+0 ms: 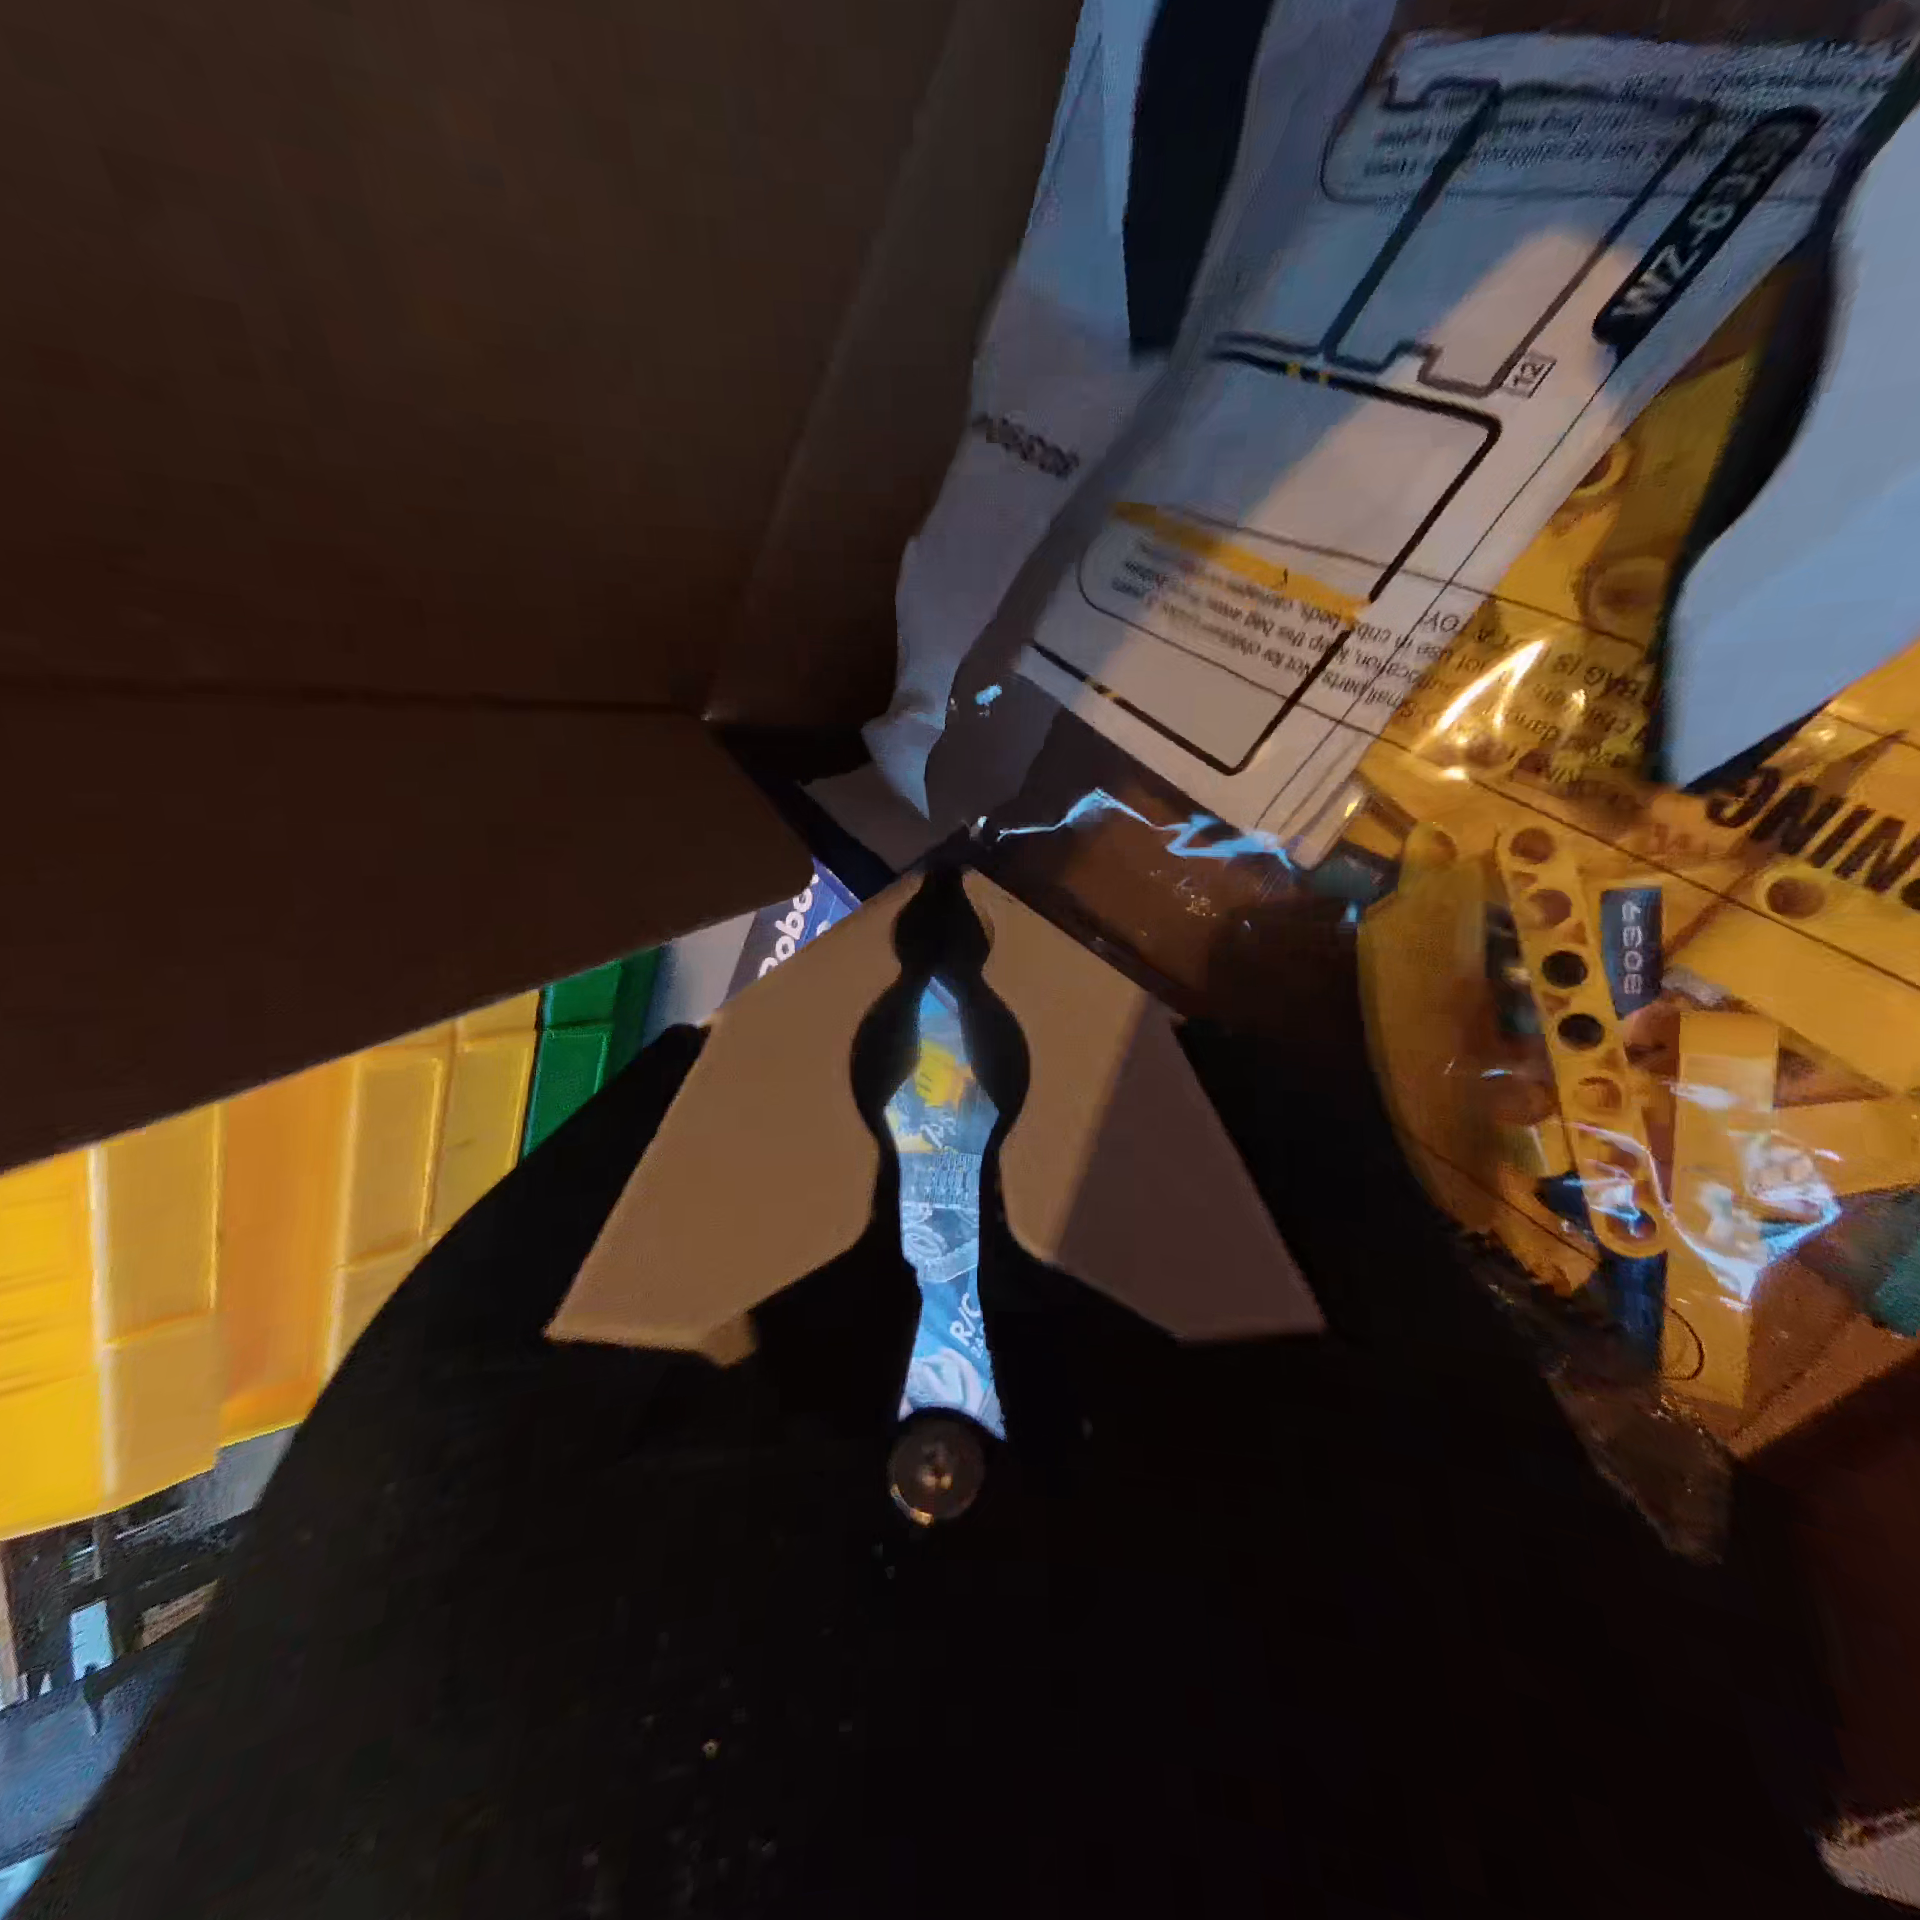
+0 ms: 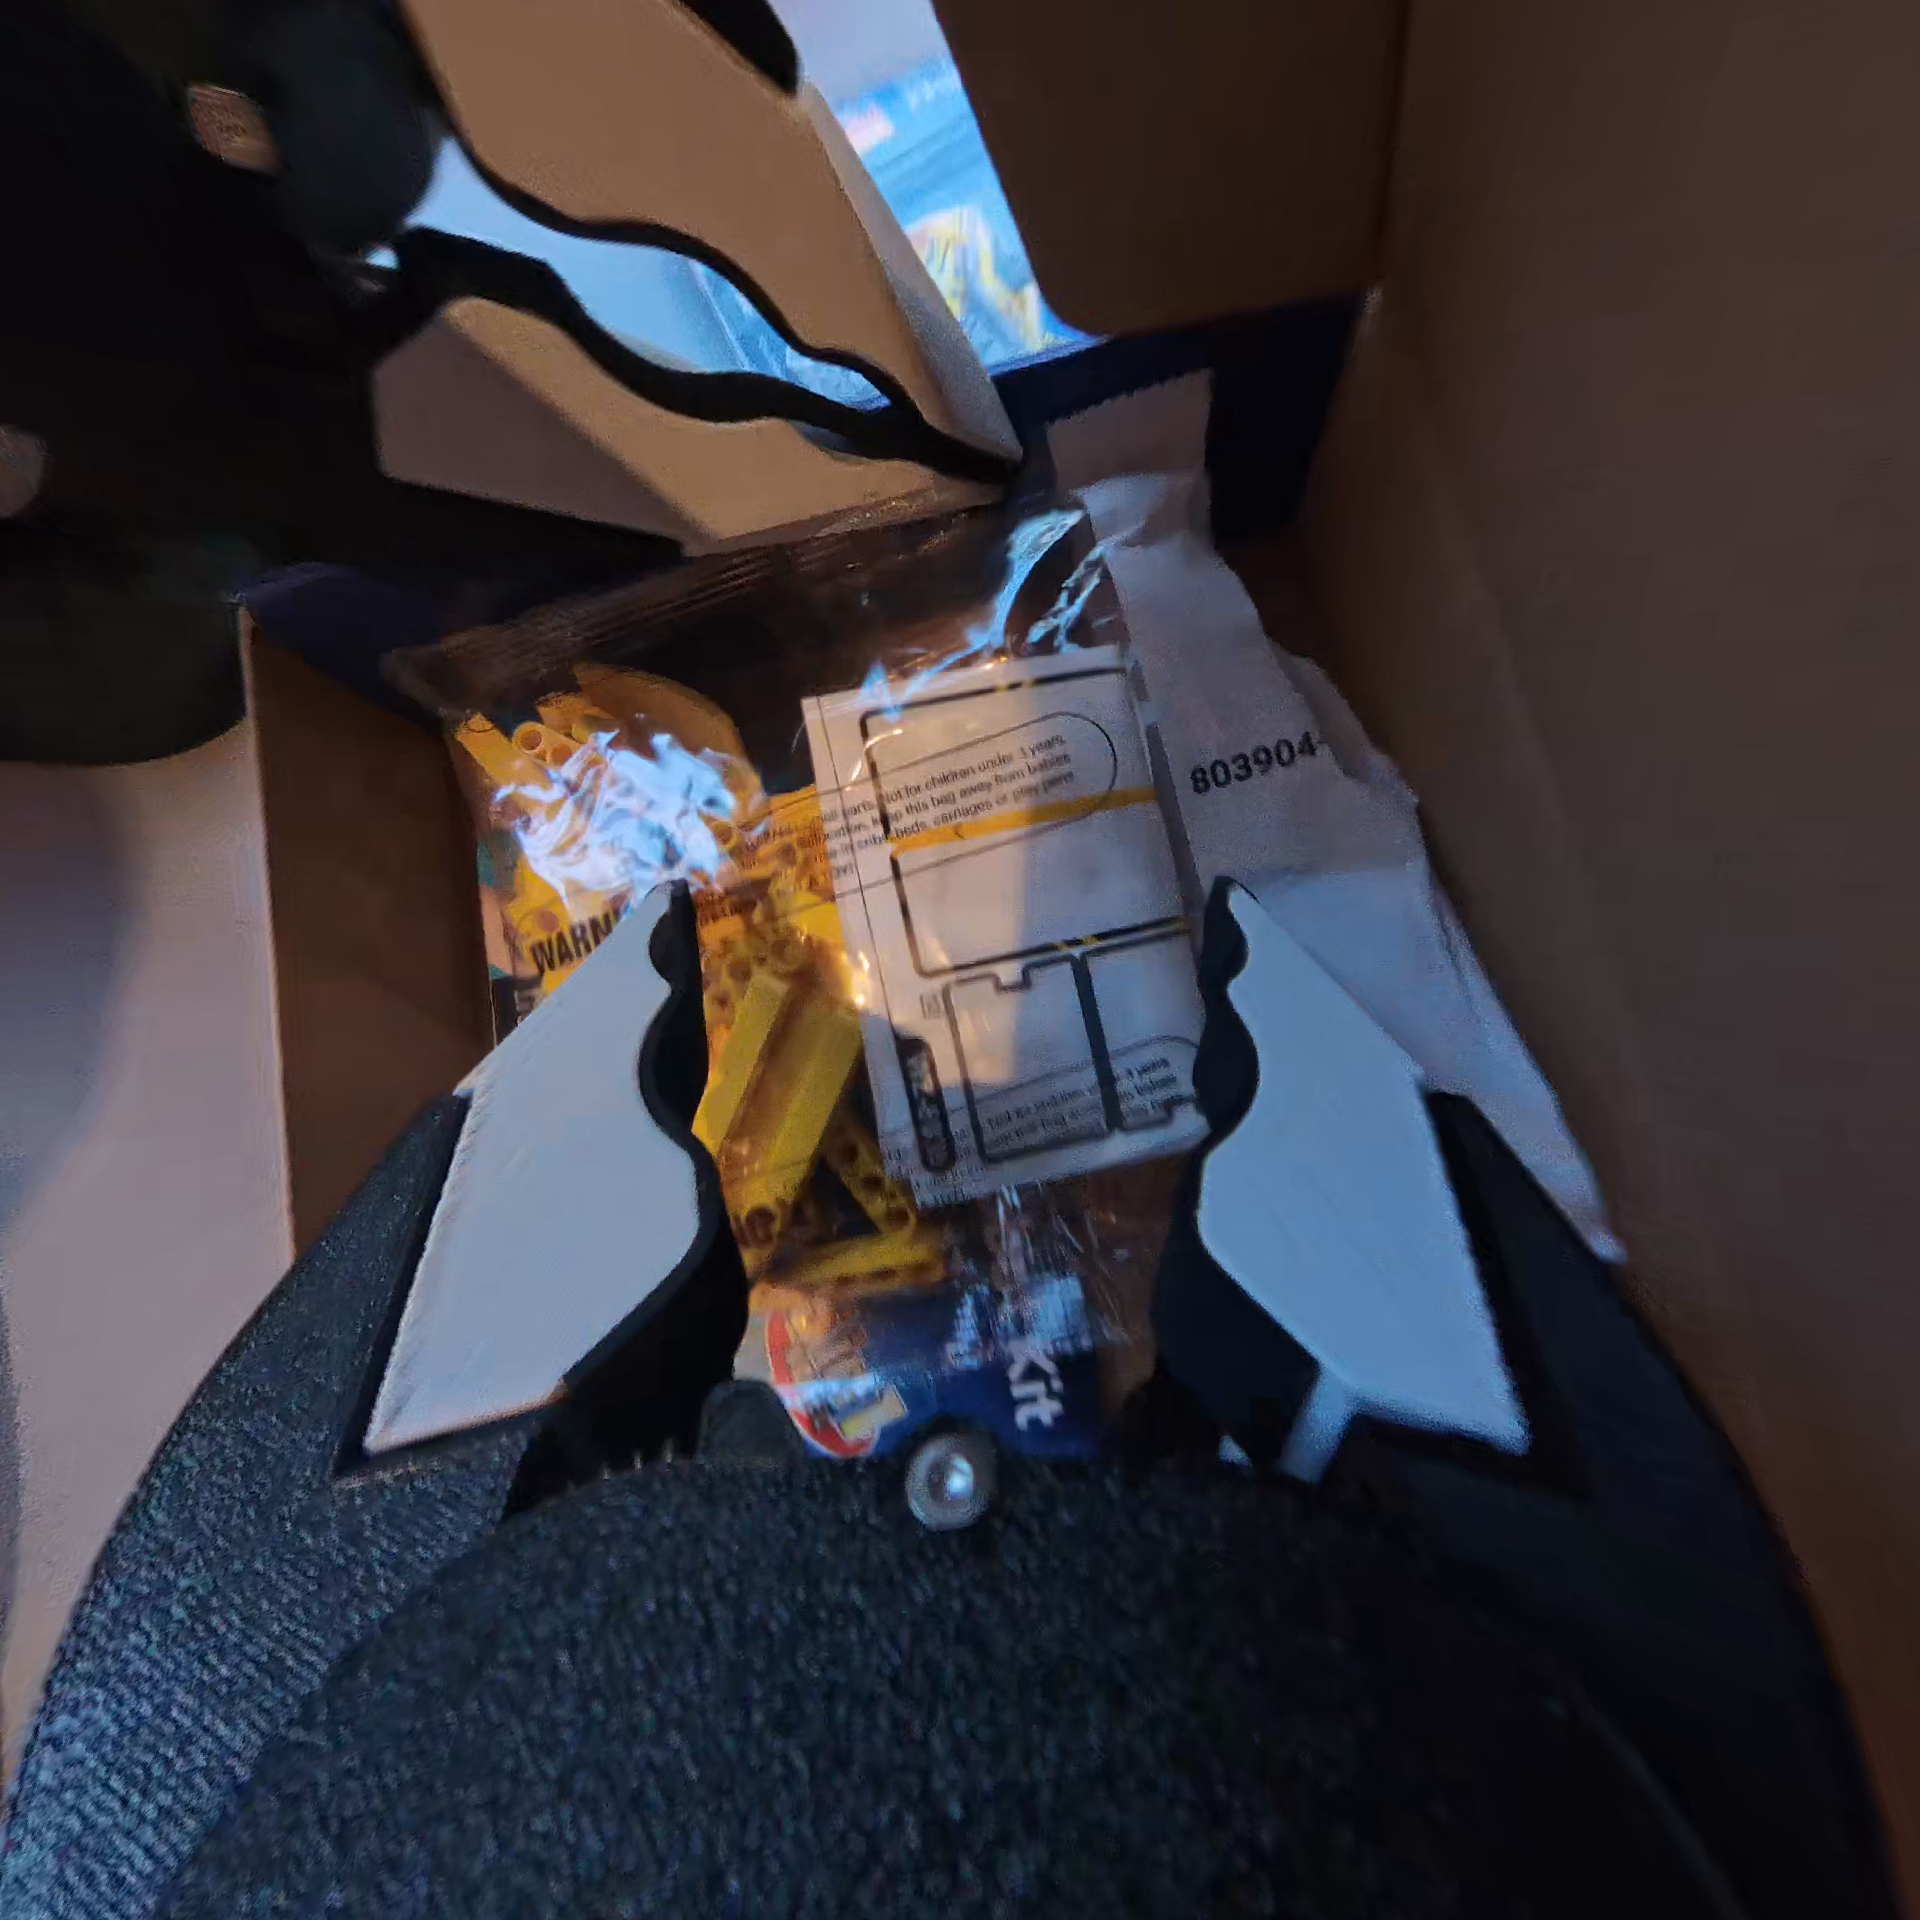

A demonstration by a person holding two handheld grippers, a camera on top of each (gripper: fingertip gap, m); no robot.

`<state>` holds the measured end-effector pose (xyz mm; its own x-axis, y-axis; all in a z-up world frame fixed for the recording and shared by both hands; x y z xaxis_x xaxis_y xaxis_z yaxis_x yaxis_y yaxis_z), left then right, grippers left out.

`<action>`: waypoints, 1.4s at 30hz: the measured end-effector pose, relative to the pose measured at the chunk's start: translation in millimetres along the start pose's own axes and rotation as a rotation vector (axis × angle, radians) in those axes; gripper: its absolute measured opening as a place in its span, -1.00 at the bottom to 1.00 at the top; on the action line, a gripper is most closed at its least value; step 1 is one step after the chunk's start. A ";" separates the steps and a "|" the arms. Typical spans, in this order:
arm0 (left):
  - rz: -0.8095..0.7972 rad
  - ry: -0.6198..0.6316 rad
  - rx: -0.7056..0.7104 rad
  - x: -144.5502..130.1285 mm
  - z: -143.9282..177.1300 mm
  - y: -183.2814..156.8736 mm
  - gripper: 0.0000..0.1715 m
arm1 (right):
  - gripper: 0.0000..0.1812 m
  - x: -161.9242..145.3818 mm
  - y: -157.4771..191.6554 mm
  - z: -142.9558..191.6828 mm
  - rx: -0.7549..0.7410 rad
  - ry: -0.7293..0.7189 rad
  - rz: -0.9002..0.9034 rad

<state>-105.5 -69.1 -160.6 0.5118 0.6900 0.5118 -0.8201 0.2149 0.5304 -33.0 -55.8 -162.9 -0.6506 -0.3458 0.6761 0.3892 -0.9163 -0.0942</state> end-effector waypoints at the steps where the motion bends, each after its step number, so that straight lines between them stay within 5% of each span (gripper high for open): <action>1: -0.003 0.016 -0.008 -0.1 -0.9 0.0 -1.00 | 0.06 -0.5 -0.3 9.4 -0.023 -0.010 0.017; 5: 0.019 0.064 -0.047 2.0 -4.5 -0.5 -1.00 | 0.12 -21.8 23.1 30.1 0.022 0.043 0.079; 9: 0.142 0.028 -0.153 6.3 -3.5 -1.0 -0.89 | 0.17 -55.6 36.9 1.7 0.071 0.145 0.035; 17: 0.249 -0.173 -0.397 16.4 53.3 -26.2 -0.73 | 0.17 -29.5 36.7 25.7 0.041 0.019 0.048; 19: 0.231 -0.147 -0.464 13.8 57.2 -41.2 -0.78 | 0.16 -23.0 38.8 37.5 0.037 -0.028 0.041; 24: 0.133 0.014 -0.376 4.5 29.8 -50.9 -1.00 | 0.14 -20.3 47.6 54.5 -0.022 -0.086 0.091; 29: -0.076 0.138 -0.257 -3.4 12.0 -54.1 -1.00 | 0.09 -27.6 48.5 83.9 -0.155 -0.149 0.106; 32: -0.086 0.096 -0.232 1.0 13.5 -51.3 -1.00 | 0.05 -36.9 47.0 109.2 -0.265 -0.171 0.096; 37: 0.210 -0.147 -0.288 7.5 49.8 -31.0 -0.86 | -0.06 -62.0 38.3 163.5 -0.505 -0.247 0.049; 42: 0.573 -0.306 -0.340 -20.0 83.2 -8.0 -0.77 | -0.37 -93.2 15.0 230.0 -0.904 -0.298 0.078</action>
<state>-87.8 -142.1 -118.8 -0.0140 0.5450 0.8383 -0.9891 0.1152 -0.0914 183.5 9.1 -59.3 -0.4024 -0.4610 0.7909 -0.3083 -0.7452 -0.5913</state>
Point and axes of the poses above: each gripper's, where its closed fingertips meet, z back along the fingers, x out of its top, y = z × x across the jaws, the point moved 1 cm from there along z, back along the fingers, and after that the axes turned 14 degrees about z, right-handed, at the moved point
